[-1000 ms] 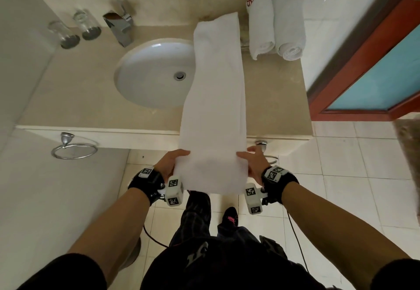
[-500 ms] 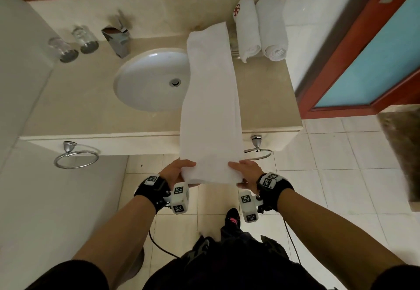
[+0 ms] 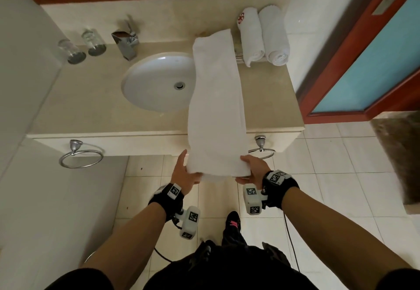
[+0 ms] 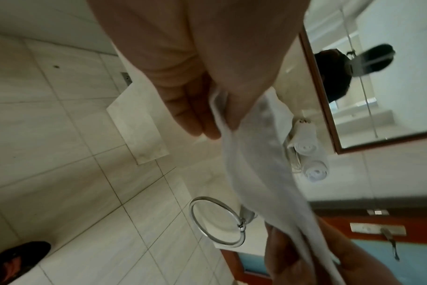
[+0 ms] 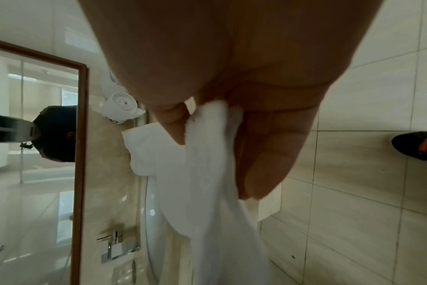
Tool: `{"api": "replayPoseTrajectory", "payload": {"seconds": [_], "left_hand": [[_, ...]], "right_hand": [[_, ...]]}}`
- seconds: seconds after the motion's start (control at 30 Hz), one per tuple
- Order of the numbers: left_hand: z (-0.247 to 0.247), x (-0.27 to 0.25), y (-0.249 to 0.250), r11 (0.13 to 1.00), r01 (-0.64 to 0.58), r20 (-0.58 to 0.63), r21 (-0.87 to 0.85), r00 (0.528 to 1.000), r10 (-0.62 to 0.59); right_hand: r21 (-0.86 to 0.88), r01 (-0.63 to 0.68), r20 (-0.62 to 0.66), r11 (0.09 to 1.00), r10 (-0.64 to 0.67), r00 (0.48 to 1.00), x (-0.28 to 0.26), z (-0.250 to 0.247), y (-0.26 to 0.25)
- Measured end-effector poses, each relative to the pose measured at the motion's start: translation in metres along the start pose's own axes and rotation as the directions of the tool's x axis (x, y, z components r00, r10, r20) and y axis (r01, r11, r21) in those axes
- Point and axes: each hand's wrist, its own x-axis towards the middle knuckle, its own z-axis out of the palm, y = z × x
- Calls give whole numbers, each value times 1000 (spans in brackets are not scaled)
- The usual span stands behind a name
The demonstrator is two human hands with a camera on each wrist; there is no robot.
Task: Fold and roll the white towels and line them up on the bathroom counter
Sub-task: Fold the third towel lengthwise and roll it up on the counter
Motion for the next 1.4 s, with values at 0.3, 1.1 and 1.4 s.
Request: {"api": "replayPoseTrajectory", "payload": {"seconds": [0.3, 1.1, 1.4], "left_hand": [[-9, -2, -2, 987, -49, -105, 153, 992, 65], [-22, -27, 14, 856, 279, 82, -436, 959, -271], [-29, -40, 36, 701, 271, 210, -660, 962, -174]], "right_hand": [[-121, 77, -53, 990, -84, 995, 10, -10, 9], [-30, -28, 44, 999, 29, 999, 15, 17, 32], [46, -33, 181, 998, 24, 983, 8, 26, 35]]}}
